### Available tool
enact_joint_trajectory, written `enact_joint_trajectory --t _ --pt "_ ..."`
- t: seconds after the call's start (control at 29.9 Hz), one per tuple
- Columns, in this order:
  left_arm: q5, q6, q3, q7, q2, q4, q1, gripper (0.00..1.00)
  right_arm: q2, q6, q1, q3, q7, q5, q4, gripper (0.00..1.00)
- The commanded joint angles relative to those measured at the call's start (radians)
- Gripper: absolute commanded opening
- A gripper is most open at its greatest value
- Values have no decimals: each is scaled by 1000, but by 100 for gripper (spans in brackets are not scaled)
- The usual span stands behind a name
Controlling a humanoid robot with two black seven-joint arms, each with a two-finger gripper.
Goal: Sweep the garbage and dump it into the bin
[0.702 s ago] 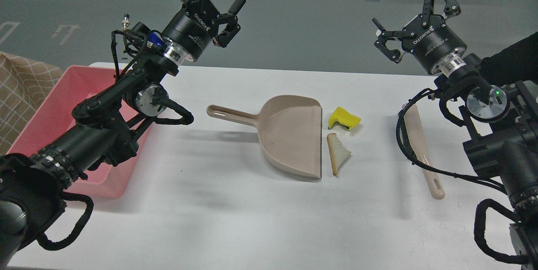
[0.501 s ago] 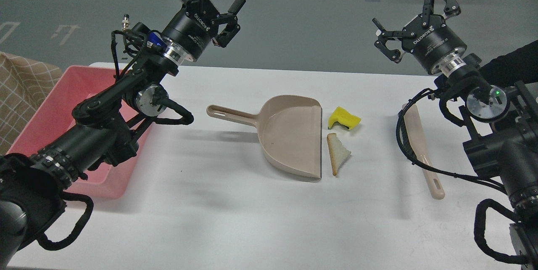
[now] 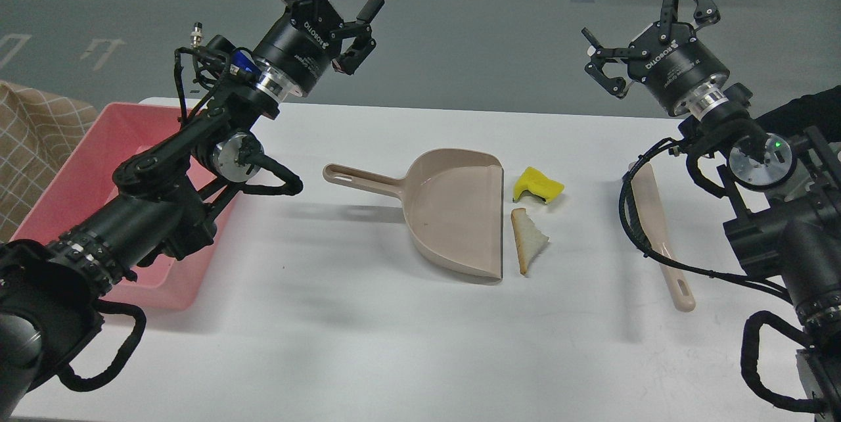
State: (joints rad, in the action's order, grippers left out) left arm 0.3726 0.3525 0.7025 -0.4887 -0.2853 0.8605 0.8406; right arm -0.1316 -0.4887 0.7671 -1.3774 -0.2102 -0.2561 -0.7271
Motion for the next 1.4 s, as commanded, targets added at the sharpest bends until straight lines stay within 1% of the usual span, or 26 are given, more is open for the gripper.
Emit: enact_joint_trajectory --t 0.0,1.37 --pt "0 3 2 0 0 0 0 98 0 0 0 0 0 0 0 100" --pt "3 -20 -14 0 2 0 0 98 1 0 1 0 0 0 -6 100"
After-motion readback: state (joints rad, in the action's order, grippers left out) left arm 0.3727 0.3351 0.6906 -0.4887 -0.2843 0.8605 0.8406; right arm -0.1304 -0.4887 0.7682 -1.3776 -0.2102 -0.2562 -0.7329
